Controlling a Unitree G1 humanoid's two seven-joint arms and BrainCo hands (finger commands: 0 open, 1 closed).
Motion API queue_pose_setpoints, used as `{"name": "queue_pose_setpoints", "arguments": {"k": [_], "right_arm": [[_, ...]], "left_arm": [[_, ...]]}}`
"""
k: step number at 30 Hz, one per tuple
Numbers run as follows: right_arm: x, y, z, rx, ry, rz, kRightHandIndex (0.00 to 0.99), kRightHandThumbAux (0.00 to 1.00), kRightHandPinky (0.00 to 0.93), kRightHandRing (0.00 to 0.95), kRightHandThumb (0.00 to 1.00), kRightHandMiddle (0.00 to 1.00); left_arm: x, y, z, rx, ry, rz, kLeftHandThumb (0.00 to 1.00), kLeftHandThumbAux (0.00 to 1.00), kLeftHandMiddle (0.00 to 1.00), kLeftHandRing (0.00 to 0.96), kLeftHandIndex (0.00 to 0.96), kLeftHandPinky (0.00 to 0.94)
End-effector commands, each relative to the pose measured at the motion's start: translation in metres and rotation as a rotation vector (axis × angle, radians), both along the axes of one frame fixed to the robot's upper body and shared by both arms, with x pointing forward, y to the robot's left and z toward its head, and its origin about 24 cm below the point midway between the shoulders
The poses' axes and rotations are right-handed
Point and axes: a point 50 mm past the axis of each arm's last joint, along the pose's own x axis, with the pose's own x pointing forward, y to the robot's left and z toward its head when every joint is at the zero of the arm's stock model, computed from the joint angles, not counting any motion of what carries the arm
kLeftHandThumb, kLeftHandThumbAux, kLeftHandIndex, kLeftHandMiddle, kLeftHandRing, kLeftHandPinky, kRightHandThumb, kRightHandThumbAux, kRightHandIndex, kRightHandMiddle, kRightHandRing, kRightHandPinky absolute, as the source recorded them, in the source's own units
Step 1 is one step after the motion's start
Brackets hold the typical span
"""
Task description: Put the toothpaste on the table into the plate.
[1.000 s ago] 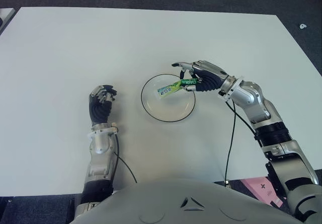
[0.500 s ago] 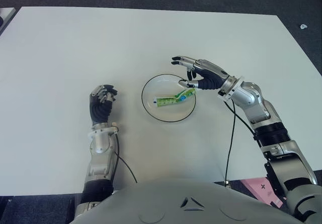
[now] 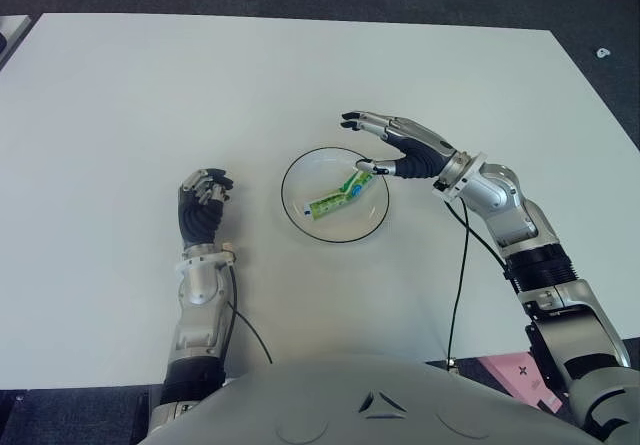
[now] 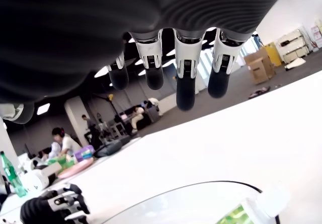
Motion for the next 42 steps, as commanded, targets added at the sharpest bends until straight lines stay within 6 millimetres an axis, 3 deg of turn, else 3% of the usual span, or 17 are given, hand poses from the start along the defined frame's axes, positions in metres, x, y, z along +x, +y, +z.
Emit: {"name": "queue_pose_setpoints", "arguments": {"k": [1,11,14,16,18,20,25,30,31,32,34,37,42], "right_arm": [[-0.003,-0.004,-0.006,0.036,0.037,0.003,0.0,0.16,0.0,0.0,0.381,0.0],[-0.006,-0.006,-0.006,0.091,0.044,-0.021,0.0,0.183,0.0,0.0,0.379,0.0],[-0.007,-0.007,-0.005,0.136,0.049,-0.046,0.0,0.265,0.0,0.0,0.333,0.0],[-0.009,-0.009,-0.004,0.18,0.049,-0.074,0.0,0.324,0.0,0.0,0.293,0.0],[-0.012,-0.012,-0.003,0.262,0.04,-0.124,0.0,0.407,0.056,0.002,0.246,0.0],[-0.018,-0.013,-0.006,0.368,0.025,-0.178,0.039,0.504,0.157,0.079,0.25,0.065],[-0.028,-0.01,-0.024,0.631,-0.013,-0.307,0.27,0.825,0.371,0.319,0.248,0.31],[-0.032,-0.011,-0.038,0.772,0.011,-0.387,0.37,0.962,0.423,0.407,0.186,0.4],[-0.034,-0.011,-0.041,0.835,0.032,-0.414,0.389,0.88,0.452,0.44,0.369,0.435],[-0.035,-0.01,-0.043,0.877,0.046,-0.431,0.403,0.827,0.485,0.472,0.487,0.47],[-0.037,-0.011,-0.049,0.95,0.069,-0.471,0.416,0.781,0.515,0.506,0.591,0.508],[-0.04,-0.01,-0.056,0.998,0.081,-0.509,0.425,0.747,0.537,0.538,0.665,0.546],[-0.042,-0.008,-0.065,1.061,0.084,-0.568,0.43,0.733,0.565,0.564,0.696,0.571]], "left_arm": [[-0.013,0.002,-0.019,-0.008,0.118,0.021,0.712,0.718,0.515,0.502,0.433,0.51],[-0.013,0.002,-0.019,-0.011,0.114,0.015,0.713,0.718,0.515,0.504,0.433,0.514],[-0.013,0.002,-0.019,-0.013,0.113,0.014,0.713,0.718,0.514,0.503,0.433,0.508],[-0.013,0.002,-0.019,-0.015,0.112,0.015,0.712,0.718,0.514,0.504,0.433,0.507],[-0.013,0.002,-0.02,-0.019,0.111,0.017,0.712,0.718,0.516,0.505,0.433,0.511],[-0.013,0.003,-0.02,-0.023,0.109,0.018,0.712,0.718,0.516,0.504,0.433,0.516],[-0.013,0.002,-0.02,-0.028,0.107,0.02,0.712,0.717,0.513,0.5,0.433,0.502],[-0.013,0.002,-0.02,-0.032,0.103,0.019,0.713,0.717,0.51,0.499,0.433,0.495],[-0.013,0.002,-0.02,-0.034,0.101,0.019,0.713,0.717,0.509,0.497,0.433,0.493],[-0.013,0.002,-0.02,-0.035,0.099,0.019,0.713,0.717,0.508,0.496,0.433,0.492],[-0.013,0.002,-0.02,-0.034,0.098,0.019,0.712,0.717,0.508,0.496,0.433,0.492],[-0.014,0.002,-0.021,-0.033,0.1,0.019,0.712,0.717,0.512,0.5,0.432,0.495],[-0.014,0.003,-0.022,-0.032,0.096,0.013,0.712,0.717,0.515,0.501,0.432,0.506]]}}
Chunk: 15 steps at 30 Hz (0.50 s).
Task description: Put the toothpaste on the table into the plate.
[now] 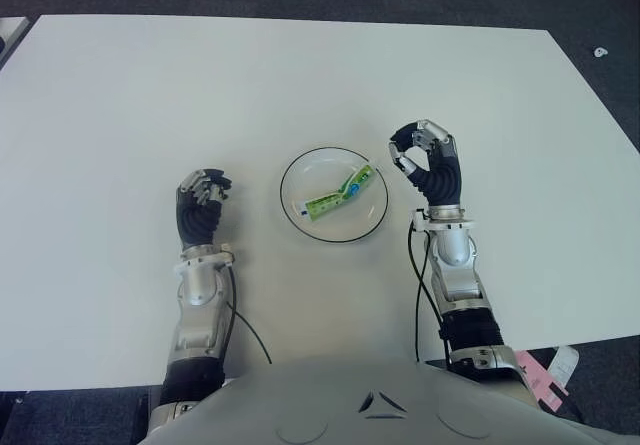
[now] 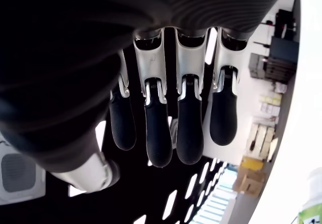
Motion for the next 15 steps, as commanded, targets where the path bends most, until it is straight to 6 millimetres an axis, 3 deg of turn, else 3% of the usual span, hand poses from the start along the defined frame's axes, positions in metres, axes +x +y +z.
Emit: {"name": "queue_pose_setpoints", "arguments": {"k": [1,15], "right_arm": [[-0.004,-0.002,-0.012,0.085,0.032,-0.068,0.431,0.732,0.569,0.568,0.698,0.574],[-0.008,-0.017,-0.026,0.166,0.119,-0.155,0.432,0.727,0.548,0.57,0.702,0.583]], "left_arm": [[-0.013,0.001,-0.021,-0.017,0.114,0.007,0.712,0.718,0.516,0.501,0.432,0.511],[-0.013,0.001,-0.021,-0.013,0.123,0.009,0.712,0.718,0.52,0.505,0.433,0.51]]}}
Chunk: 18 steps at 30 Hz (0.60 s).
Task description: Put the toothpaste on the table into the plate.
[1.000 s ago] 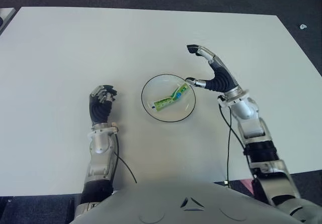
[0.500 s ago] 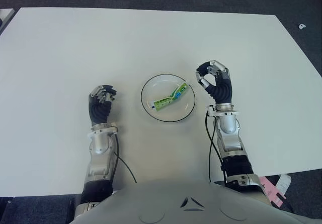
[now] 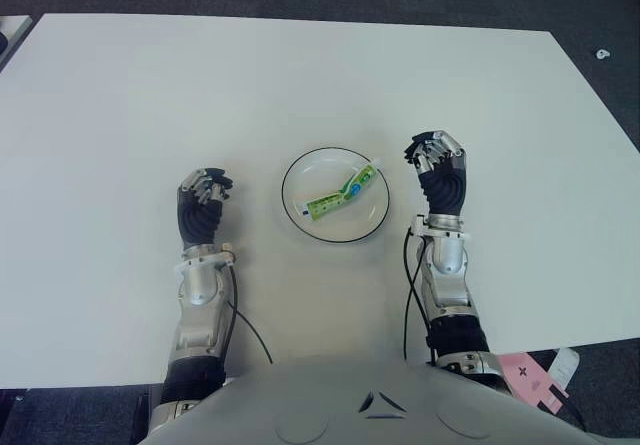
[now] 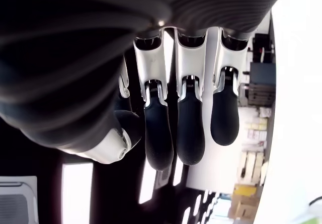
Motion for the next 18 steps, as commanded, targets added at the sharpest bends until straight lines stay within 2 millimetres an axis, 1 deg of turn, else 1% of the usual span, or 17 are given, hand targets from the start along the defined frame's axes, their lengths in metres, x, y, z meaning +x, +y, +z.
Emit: {"name": "queue_pose_setpoints", "arguments": {"k": [1,11,18], "right_arm": [[-0.003,-0.007,-0.012,0.036,0.08,-0.034,0.432,0.727,0.548,0.568,0.702,0.581],[-0.001,-0.013,-0.018,0.03,0.138,-0.065,0.432,0.727,0.565,0.573,0.703,0.582],[0.008,-0.023,-0.03,0.024,0.209,-0.06,0.432,0.727,0.558,0.567,0.703,0.578]], "left_arm": [[-0.013,0.001,-0.021,-0.013,0.125,0.01,0.712,0.718,0.52,0.505,0.433,0.51],[-0.014,0.001,-0.022,-0.013,0.136,0.013,0.712,0.718,0.512,0.495,0.433,0.501],[-0.013,0.002,-0.022,-0.015,0.143,0.017,0.712,0.718,0.51,0.495,0.433,0.506]]}}
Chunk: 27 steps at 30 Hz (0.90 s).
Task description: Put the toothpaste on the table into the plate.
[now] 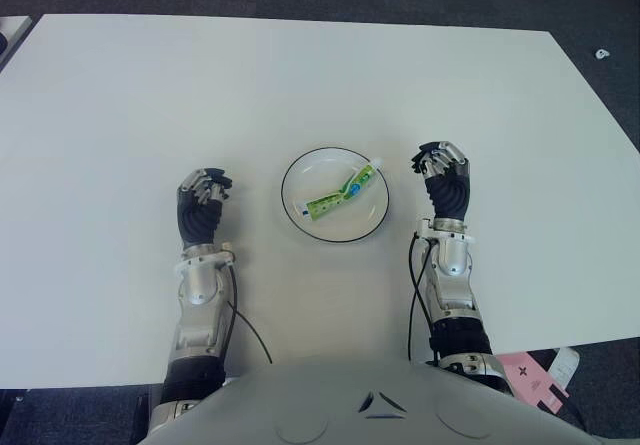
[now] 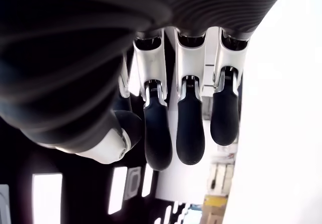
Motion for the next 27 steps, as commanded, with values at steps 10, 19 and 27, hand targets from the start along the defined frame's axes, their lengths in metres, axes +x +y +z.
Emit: {"name": "queue_pose_setpoints", "arguments": {"k": [10,19,27], "right_arm": [[0.008,-0.015,-0.019,-0.002,0.131,0.043,0.431,0.727,0.557,0.558,0.705,0.565],[0.012,-0.018,-0.029,0.021,0.201,0.103,0.432,0.727,0.547,0.531,0.708,0.531],[0.013,-0.018,-0.032,0.03,0.235,0.119,0.431,0.727,0.552,0.532,0.708,0.524]], "left_arm": [[-0.013,0.002,-0.021,-0.012,0.123,0.008,0.712,0.718,0.512,0.498,0.433,0.51],[-0.013,0.003,-0.022,-0.011,0.116,0.006,0.712,0.718,0.508,0.499,0.432,0.518],[-0.012,0.003,-0.021,-0.01,0.103,-0.008,0.712,0.718,0.515,0.504,0.433,0.514]]}}
